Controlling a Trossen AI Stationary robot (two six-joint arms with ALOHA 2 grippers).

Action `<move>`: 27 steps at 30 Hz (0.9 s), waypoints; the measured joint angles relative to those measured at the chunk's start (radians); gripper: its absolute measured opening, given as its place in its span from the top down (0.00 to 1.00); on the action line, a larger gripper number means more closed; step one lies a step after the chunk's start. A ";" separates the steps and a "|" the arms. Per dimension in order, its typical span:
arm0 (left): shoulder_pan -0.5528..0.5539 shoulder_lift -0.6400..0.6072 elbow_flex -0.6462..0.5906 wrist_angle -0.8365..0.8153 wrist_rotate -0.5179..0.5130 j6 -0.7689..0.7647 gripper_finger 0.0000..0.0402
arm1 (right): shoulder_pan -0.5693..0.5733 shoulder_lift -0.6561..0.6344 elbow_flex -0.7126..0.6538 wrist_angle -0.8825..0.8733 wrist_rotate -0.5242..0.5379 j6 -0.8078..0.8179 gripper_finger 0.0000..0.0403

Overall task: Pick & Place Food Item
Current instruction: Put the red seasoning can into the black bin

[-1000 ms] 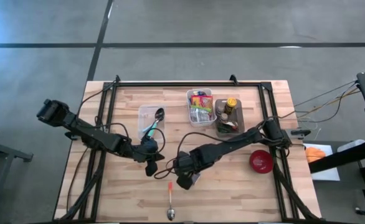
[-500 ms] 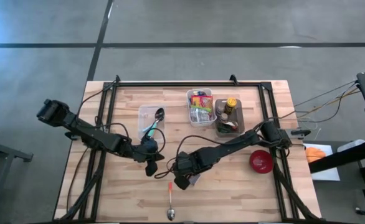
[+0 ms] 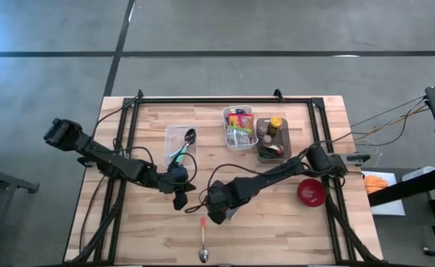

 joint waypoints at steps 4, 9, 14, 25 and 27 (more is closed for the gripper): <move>0.000 0.000 0.000 0.001 -0.001 -0.003 0.99 | 0.000 0.005 0.002 0.001 0.011 0.001 0.30; 0.000 0.000 0.000 0.004 -0.047 -0.038 0.99 | 0.003 -0.006 0.008 -0.003 0.095 0.001 0.30; 0.000 0.000 0.000 0.014 -0.118 -0.046 0.99 | 0.030 -0.067 0.019 -0.002 0.283 0.005 0.30; -0.004 0.001 0.000 0.259 -0.232 -0.046 0.92 | 0.102 -0.209 0.019 -0.036 0.883 0.080 0.30; -0.004 0.001 0.000 0.307 -0.254 -0.034 0.86 | 0.108 -0.224 0.018 -0.042 0.947 0.068 0.30</move>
